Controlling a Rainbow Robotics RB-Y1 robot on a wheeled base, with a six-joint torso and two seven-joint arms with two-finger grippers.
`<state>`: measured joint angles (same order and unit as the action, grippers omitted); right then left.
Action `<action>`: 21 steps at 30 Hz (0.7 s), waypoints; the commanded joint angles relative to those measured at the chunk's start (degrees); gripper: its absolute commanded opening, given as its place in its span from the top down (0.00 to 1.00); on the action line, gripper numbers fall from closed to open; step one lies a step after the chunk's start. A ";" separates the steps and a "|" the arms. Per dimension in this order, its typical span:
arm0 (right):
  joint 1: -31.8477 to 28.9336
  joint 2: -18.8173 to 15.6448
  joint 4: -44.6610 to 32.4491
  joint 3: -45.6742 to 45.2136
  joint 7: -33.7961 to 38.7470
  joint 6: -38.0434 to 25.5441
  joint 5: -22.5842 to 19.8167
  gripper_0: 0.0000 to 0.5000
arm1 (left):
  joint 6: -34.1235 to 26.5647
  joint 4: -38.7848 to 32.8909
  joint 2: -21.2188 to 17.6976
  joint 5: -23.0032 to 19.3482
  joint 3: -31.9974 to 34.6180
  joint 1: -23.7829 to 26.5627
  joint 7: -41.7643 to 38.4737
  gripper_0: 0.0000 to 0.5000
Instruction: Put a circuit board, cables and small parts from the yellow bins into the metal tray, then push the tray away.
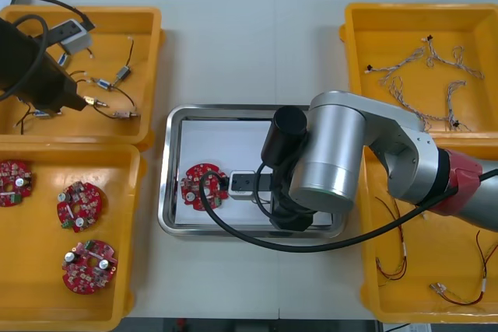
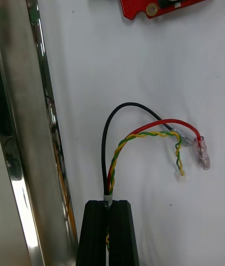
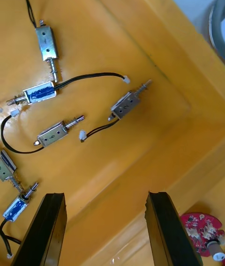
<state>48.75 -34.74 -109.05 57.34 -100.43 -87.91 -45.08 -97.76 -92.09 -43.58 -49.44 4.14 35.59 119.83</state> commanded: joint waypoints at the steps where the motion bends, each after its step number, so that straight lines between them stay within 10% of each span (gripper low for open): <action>1: 1.35 1.70 -0.46 1.54 -0.65 0.54 1.92 1.00 | 0.90 3.06 -0.81 0.84 2.01 3.25 6.99 0.00; 4: 1.17 1.79 -0.46 1.90 -0.30 0.54 2.63 0.99 | 0.90 5.34 -0.98 1.36 3.16 4.05 9.54 0.00; 8: 1.08 1.70 -0.46 1.81 -0.21 0.54 2.98 0.34 | 0.99 6.66 -1.24 2.07 4.65 4.22 12.88 0.00; 12: 1.08 1.43 -0.46 1.81 0.23 0.63 2.89 0.03 | 1.34 6.66 -2.74 2.95 4.83 4.31 14.64 0.00; 21: 1.00 0.73 -1.16 0.40 1.20 0.28 1.40 0.00 | 7.05 10.79 -5.02 3.56 4.83 4.40 25.27 0.00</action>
<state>48.75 -34.23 -108.96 58.51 -100.39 -87.86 -42.70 -93.12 -83.17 -45.17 -46.22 7.78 37.33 135.74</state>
